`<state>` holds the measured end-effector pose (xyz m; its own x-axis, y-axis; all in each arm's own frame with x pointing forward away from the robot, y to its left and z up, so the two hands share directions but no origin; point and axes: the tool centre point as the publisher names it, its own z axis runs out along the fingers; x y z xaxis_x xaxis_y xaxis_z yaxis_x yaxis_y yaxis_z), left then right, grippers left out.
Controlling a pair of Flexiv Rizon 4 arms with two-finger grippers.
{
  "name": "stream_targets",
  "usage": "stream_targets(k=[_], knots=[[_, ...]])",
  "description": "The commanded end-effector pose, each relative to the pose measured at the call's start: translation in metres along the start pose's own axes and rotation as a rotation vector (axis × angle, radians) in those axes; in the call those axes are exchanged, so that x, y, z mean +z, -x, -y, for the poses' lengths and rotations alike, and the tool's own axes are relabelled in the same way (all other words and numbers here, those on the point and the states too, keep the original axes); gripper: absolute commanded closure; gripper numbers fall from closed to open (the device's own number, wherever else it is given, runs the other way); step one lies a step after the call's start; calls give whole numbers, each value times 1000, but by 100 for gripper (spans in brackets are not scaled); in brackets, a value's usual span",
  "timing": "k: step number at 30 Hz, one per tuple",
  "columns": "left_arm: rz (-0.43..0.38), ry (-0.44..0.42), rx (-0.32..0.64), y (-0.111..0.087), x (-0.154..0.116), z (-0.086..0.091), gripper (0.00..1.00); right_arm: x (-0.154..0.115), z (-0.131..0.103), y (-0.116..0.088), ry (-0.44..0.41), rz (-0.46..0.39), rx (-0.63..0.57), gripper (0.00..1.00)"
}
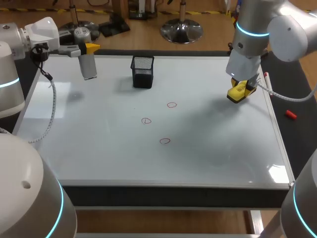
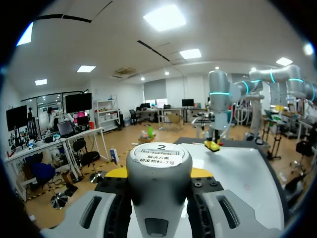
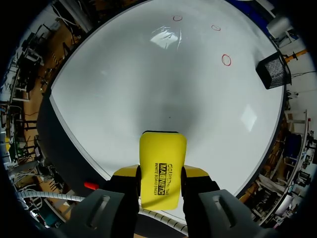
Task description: Pick up the inspection probe, press it on each red-marked spot on the whiteboard one by one, put down the probe, pick up the eraser, and wipe off all the red marks.
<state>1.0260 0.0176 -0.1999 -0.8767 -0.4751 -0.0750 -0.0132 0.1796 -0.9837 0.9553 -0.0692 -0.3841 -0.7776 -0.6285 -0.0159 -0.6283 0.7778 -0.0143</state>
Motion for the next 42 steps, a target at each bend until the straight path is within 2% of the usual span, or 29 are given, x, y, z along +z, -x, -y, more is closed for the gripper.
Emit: stream_targets(k=[1, 9, 14, 19, 23, 32, 42], knots=[[1, -2, 2, 0, 0, 0, 100, -1, 0, 0, -2, -2, -1, 100], [2, -1, 3, -4, 2, 1, 100, -1, 0, 0, -2, -2, -1, 100], [1, -6, 5, -32, 11, 2, 100, -1, 0, 0, -2, -2, -1, 100], [-34, -34, 6, -63, 21, 6, 100, -1, 0, 0, -2, -2, -1, 100], [-85, -66, 13, -88, 29, 9, 100, -1, 0, 0, -2, -2, -1, 100], [-201, -72, 37, -139, 51, 18, 100, -1, 0, 0, -2, -2, -1, 100], [-320, -73, 8, -189, 67, 9, 100, -1, 0, 0, -2, -2, -1, 100]])
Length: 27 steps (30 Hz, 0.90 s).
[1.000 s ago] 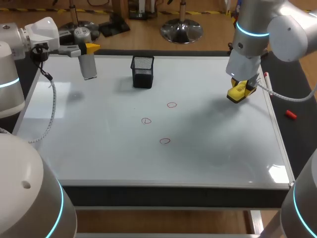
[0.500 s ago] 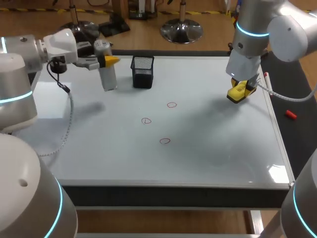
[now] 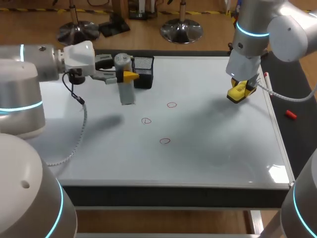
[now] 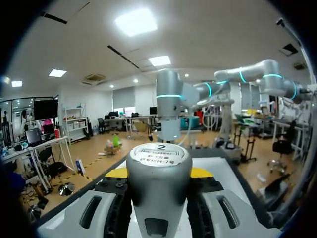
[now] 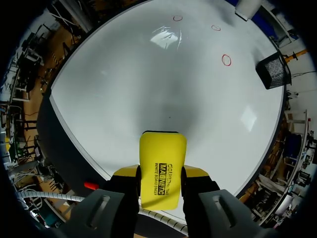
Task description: Pick up the inspection probe, press it on each red-marked spot on the whiteboard one by one, put down the probe, pick up the eraser, and wipe off all the red marks.
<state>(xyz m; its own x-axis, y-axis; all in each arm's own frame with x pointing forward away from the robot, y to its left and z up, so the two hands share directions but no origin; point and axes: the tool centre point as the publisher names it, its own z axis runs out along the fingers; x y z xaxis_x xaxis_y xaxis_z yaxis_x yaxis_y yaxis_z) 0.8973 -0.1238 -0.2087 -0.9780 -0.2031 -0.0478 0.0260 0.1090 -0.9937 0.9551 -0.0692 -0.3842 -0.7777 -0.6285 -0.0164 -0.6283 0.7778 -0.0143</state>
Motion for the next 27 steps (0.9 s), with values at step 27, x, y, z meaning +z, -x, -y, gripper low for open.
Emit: stream_targets(k=[27], knots=[[-146, -2, -30, -38, 48, -43, 100, -1, 0, 0, -2, -2, -1, 100]])
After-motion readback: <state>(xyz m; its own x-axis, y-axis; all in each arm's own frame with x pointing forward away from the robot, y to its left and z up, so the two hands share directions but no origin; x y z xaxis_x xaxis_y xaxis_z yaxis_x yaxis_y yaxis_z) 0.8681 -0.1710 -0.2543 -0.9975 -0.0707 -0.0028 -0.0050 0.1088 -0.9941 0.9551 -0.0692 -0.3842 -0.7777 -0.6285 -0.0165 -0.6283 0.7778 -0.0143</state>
